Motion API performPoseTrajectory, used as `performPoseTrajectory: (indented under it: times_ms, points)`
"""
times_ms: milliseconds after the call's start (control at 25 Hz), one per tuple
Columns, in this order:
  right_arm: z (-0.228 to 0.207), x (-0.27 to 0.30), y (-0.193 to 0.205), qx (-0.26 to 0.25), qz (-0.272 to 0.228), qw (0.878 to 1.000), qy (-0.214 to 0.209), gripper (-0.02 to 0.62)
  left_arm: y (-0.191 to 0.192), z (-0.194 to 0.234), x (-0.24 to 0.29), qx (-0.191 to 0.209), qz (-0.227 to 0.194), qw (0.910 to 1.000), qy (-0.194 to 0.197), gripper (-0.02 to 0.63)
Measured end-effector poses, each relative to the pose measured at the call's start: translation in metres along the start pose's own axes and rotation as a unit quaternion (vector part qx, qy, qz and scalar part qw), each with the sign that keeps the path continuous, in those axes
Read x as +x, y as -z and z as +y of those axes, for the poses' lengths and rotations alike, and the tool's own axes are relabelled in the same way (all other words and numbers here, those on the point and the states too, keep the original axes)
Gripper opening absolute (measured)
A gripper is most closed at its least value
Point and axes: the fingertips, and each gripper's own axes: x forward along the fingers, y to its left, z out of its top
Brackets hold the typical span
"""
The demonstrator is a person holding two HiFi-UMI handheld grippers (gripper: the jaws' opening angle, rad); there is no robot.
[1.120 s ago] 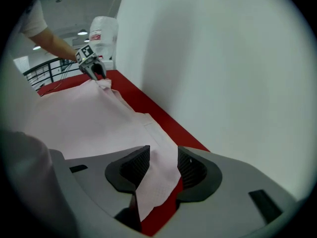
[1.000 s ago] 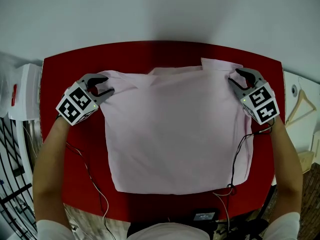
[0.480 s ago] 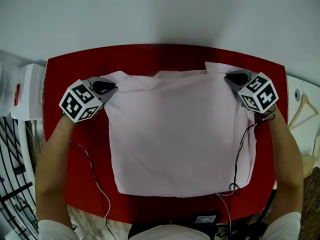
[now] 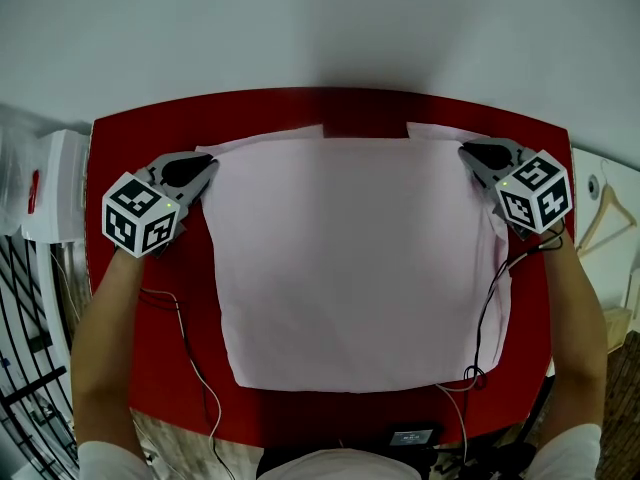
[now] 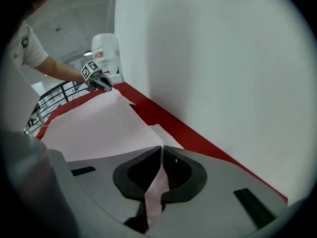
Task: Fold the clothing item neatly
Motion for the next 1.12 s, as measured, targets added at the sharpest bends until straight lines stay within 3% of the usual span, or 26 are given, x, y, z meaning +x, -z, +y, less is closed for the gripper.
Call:
performPoseTrajectory:
  times_ms: [240, 360, 480, 720, 920, 960, 1040, 1120]
  points:
    - [-0.010, 0.027, 0.013, 0.009, 0.017, 0.997, 0.069, 0.033, 0.017, 0.012, 0.024, 0.001, 0.059, 0.9958, -0.070, 0.037]
    - [-0.016, 0.020, 0.011, -0.002, 0.008, 0.996, 0.092, 0.133, 0.020, 0.014, 0.024, -0.005, 0.067, 0.9943, -0.083, 0.082]
    - [-0.025, -0.004, 0.009, -0.016, -0.009, 0.993, 0.116, 0.146, 0.015, 0.014, 0.015, 0.009, 0.058, 0.9939, -0.093, 0.095]
    - [-0.016, -0.039, 0.033, -0.017, -0.005, 0.991, 0.129, 0.146, 0.008, 0.003, -0.007, 0.018, 0.038, 0.9929, -0.112, 0.095]
    - [0.012, -0.022, 0.073, -0.020, 0.059, 0.989, 0.131, 0.144, 0.013, -0.022, -0.032, -0.003, 0.014, 0.9927, -0.120, 0.095]
    - [0.011, -0.020, 0.079, -0.012, 0.073, 0.988, 0.139, 0.135, 0.016, -0.028, -0.037, -0.011, 0.010, 0.9926, -0.121, 0.095]
    - [0.003, -0.022, 0.084, 0.011, 0.083, 0.984, 0.158, 0.043, 0.024, -0.041, -0.044, -0.025, 0.009, 0.9925, -0.120, 0.095]
    - [-0.007, -0.031, 0.083, 0.037, 0.074, 0.981, 0.174, 0.032, 0.035, -0.054, -0.050, -0.037, 0.013, 0.9926, -0.115, 0.095]
